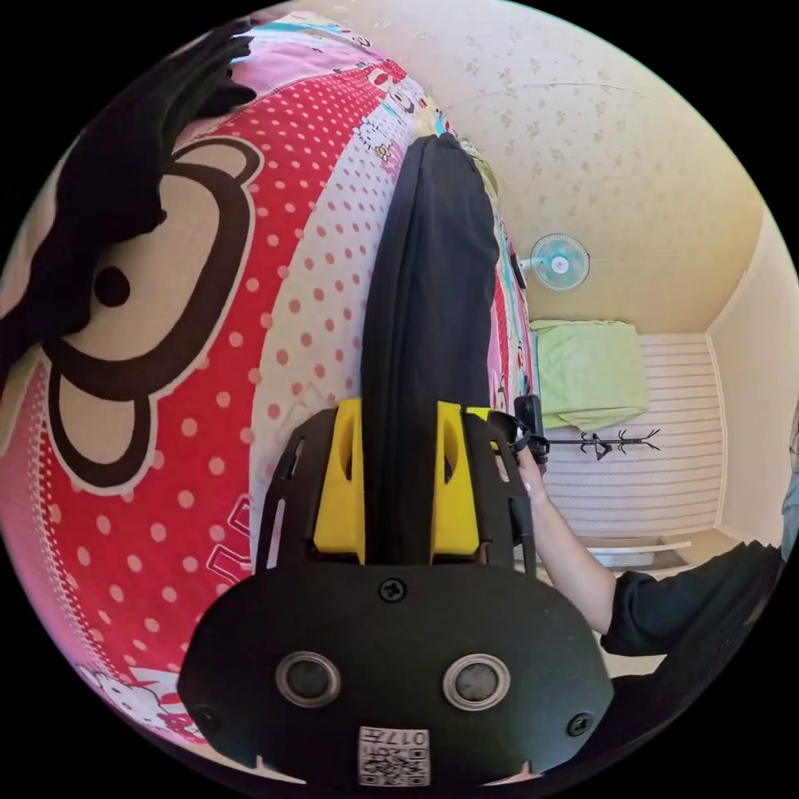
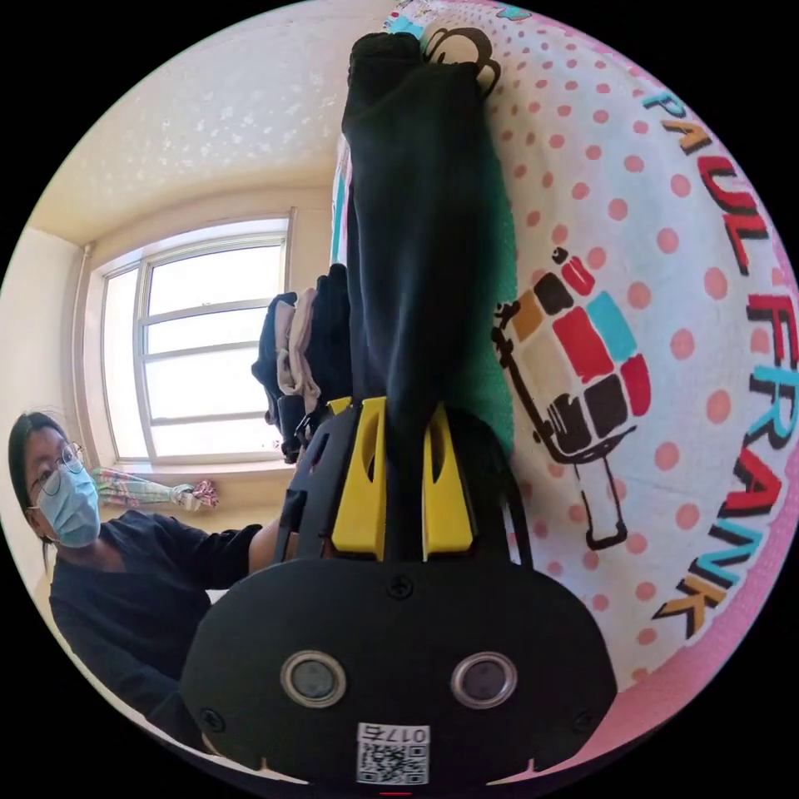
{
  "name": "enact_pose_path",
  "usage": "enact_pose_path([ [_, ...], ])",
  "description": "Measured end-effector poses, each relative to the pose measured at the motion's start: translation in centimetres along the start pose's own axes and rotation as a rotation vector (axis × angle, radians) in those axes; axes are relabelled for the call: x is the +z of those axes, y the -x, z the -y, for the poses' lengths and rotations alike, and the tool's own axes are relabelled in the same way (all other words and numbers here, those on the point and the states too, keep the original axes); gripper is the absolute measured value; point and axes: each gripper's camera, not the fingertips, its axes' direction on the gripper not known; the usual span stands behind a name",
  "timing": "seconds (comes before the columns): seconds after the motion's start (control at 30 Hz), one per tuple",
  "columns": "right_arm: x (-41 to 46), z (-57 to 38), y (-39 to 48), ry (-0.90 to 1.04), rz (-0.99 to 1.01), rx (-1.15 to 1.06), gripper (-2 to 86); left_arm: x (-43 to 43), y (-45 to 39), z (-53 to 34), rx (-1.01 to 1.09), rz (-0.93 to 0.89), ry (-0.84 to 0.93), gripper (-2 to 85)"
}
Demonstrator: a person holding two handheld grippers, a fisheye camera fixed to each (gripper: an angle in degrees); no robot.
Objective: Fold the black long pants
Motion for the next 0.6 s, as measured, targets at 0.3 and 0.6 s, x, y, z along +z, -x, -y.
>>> enact_pose_path([
  [0.3, -8.6, -10.6, 12.3, -0.138, 0.388, -0.298, -0.2, -9.2, -11.0, -7.4, 0.429, -0.62, 0.057, 4.1],
  [0.6, -20.1, -17.7, 37.1, -0.074, 0.334, -0.755, -0.4, -22.1, -35.3, -16.2, 0.905, -0.631, -0.2, 4.1],
])
